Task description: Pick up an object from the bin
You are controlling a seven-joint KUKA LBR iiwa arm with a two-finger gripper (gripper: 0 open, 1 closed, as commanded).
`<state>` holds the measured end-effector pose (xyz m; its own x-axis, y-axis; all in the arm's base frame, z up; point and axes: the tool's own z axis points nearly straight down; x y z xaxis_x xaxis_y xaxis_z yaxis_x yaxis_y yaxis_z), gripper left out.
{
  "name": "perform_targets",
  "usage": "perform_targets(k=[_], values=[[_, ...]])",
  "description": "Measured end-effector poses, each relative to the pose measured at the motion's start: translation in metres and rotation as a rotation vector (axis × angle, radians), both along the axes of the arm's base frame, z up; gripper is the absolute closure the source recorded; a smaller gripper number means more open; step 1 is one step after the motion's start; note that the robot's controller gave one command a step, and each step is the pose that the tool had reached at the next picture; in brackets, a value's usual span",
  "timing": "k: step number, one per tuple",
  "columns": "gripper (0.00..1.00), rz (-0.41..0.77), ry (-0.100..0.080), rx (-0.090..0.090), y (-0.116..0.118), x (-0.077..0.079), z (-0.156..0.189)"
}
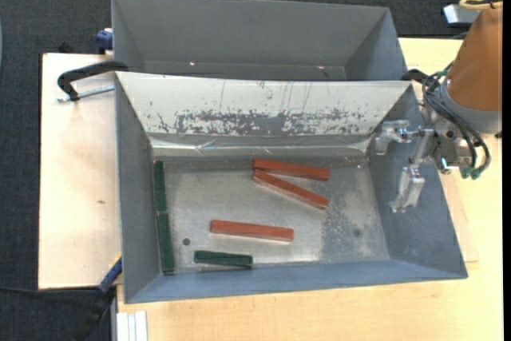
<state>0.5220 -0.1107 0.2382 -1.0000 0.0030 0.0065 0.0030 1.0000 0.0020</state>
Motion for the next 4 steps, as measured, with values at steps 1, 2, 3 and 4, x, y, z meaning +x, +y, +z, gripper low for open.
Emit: perform_targets(k=[1, 2, 3, 4], values=[[0.00, 0.003, -0.009, -0.002, 0.001, 0.002, 0.004], [0.00, -0.032, -0.014, -0.002, 0.031, 0.011, -0.054], [0.00, 0.081, -0.010, -0.001, 0.073, 0.037, -0.078], [0.00, -0.099, -0.009, -0.001, 0.094, 0.047, -0.091]])
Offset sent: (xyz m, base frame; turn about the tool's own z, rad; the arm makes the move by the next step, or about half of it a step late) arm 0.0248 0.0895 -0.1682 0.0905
